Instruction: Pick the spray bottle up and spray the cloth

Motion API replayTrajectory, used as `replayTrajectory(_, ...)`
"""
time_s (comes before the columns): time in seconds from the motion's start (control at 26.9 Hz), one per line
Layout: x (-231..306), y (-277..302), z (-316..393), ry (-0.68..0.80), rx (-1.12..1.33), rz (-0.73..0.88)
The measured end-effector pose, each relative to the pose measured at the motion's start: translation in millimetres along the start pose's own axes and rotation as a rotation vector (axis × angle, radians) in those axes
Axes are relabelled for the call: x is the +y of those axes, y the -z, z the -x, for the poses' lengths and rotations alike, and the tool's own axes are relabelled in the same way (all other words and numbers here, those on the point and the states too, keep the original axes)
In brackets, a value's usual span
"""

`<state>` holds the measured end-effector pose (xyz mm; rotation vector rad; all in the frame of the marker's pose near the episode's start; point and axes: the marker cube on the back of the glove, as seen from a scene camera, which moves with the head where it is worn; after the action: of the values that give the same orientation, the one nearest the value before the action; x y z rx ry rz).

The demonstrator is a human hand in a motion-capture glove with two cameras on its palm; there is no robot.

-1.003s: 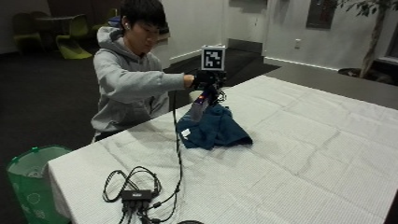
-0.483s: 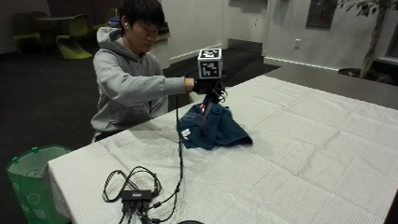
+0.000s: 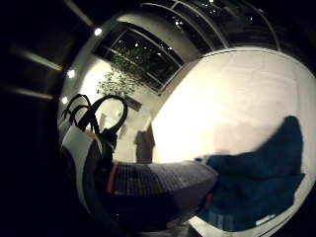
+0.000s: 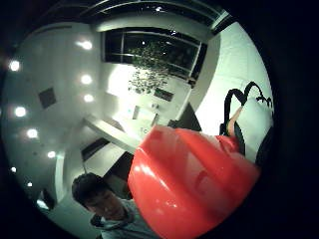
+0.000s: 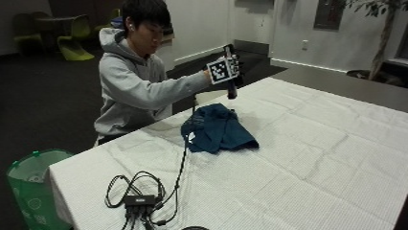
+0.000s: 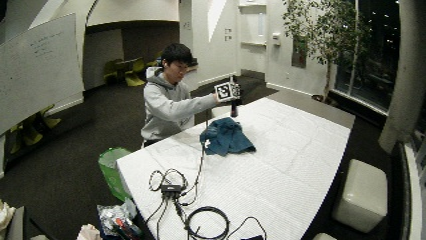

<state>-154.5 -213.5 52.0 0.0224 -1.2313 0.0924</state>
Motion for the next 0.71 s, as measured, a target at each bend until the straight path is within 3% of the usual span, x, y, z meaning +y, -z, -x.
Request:
replayTrajectory(0.22,-5,-55,-35,-0.009,-0.098,0.016)
replayTrajectory(0.37,13,-49,-93,-0.032,0.077,0.242)
replayTrajectory(0.48,9,-65,-141,-0.04,0.258,0.211)
replayTrajectory(0.71,28,-116,-156,-0.052,0.222,0.324)
